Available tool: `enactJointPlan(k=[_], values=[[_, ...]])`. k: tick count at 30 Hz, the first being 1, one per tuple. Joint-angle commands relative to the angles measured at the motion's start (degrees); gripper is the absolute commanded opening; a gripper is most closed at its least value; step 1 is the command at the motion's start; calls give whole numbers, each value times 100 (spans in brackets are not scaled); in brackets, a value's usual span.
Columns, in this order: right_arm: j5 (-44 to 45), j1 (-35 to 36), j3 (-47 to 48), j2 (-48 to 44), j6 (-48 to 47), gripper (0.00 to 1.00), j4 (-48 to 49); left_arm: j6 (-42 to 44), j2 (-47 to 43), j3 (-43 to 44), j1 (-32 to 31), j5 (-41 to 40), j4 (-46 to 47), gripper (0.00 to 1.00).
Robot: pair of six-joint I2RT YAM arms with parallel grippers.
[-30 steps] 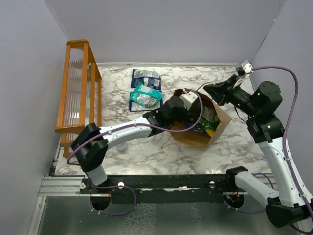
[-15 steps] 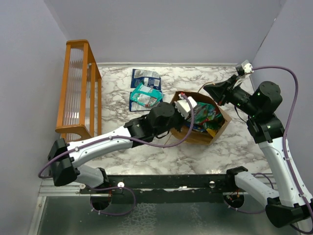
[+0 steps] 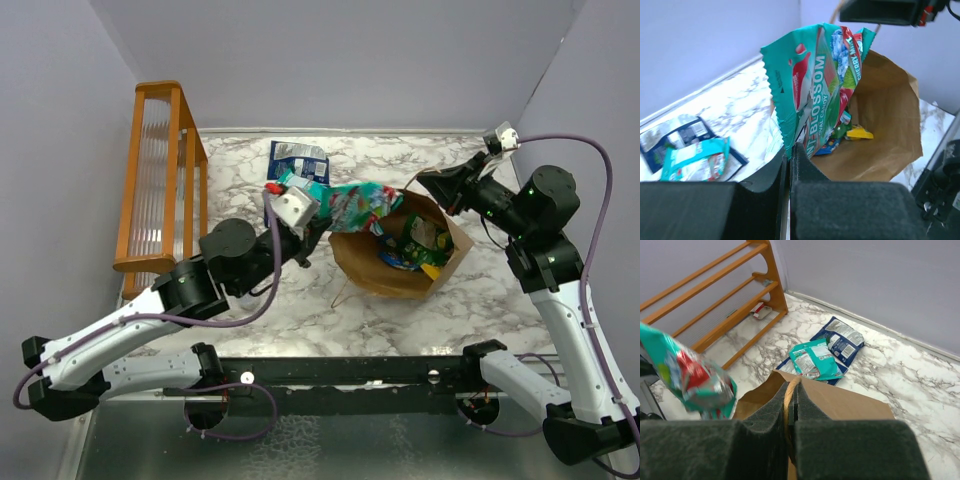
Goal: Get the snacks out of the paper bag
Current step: Place the snack at the center of the board.
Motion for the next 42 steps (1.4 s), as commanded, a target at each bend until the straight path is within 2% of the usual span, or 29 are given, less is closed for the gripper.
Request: enactJointPlan(k=[1, 5, 9, 11, 13, 18, 23, 26, 30, 33, 36, 42], values=[[17, 2, 185, -58, -76, 1, 37, -113, -572, 307, 2, -1233, -374, 0], [-13, 4, 180, -39, -78, 1, 49, -268, -591, 473, 2, -2448, -763, 0], [-15, 4, 196, -42, -86, 1, 31, -472, 27, 943, 11, -3677, -1602, 0], [8, 4, 190, -43, -94, 2, 16, -554, 247, 1041, 74, -3938, -1756, 0], [36, 4, 172, -50, -100, 1, 26, -712, 304, 979, 214, -3835, -1688, 0], [7, 4, 156, -54, -83, 1, 47, -1208, 257, 513, 1021, -3126, -1385, 0], [-28, 4, 101, -75, -47, 1, 94, -1558, 712, 182, 1911, -2041, -1405, 0], [-15, 4, 74, -95, -36, 1, 122, -1876, 1094, 49, 2619, -1053, -1345, 0], [-7, 4, 159, -88, -42, 1, 74, -2214, 1476, -84, 3472, 463, -563, 0], [0, 4, 180, -107, -35, 1, 83, -2554, 2127, 184, 3970, 1324, -271, 0], [17, 2, 238, -107, -48, 2, 27, -2731, 2881, 669, 4201, 2037, -91, 0], [25, 4, 209, -139, -42, 1, 5, -2991, 4122, 1536, 4368, 2624, 238, 0]])
